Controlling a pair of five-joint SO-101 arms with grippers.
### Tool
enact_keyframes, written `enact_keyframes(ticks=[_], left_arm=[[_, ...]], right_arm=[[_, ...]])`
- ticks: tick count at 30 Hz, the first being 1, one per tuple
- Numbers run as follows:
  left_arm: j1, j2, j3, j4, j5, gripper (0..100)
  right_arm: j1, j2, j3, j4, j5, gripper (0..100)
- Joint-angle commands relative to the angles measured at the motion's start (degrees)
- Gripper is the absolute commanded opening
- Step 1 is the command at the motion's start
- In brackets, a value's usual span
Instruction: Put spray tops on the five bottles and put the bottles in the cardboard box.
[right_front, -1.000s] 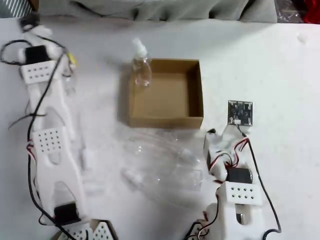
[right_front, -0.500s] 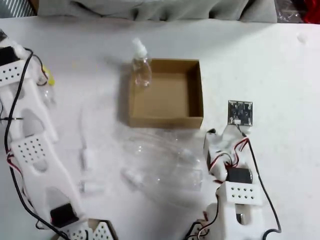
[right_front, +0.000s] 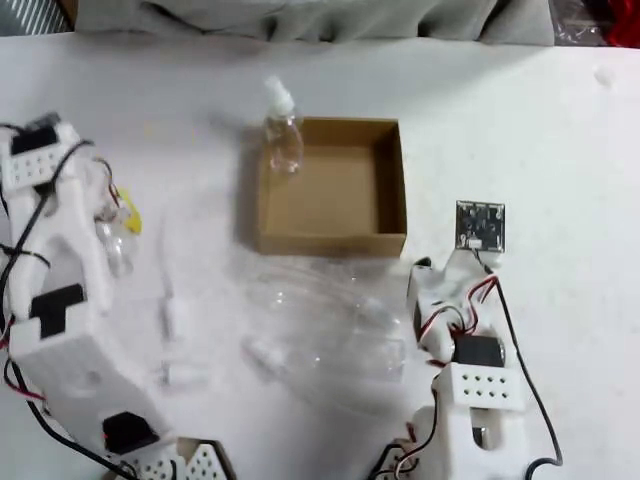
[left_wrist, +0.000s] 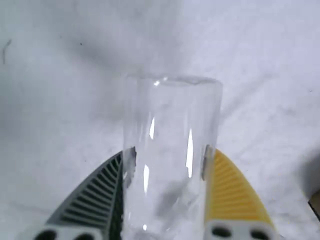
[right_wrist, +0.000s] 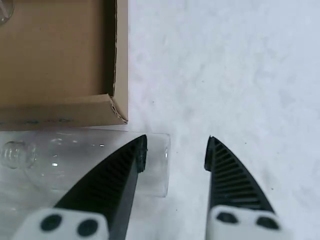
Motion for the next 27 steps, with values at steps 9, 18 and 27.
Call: enact_keyframes(ticks=[9,18,27], left_arm=[[0.8,-17.3,37.6,-32.9,-6.3,4],[0.5,-19.1,38.8,-27.3,-9.4,42],[0.5,-19.2,32.9,-13.9,-15.8,38]], right_arm=[[0.1,-0.7,-0.6,-0.9,0.8,15.5],[0.0,-0.7,-0.6,-0.9,0.8,15.5],[0.0,-0.7,-0.4,-1.1,0.8,15.5]])
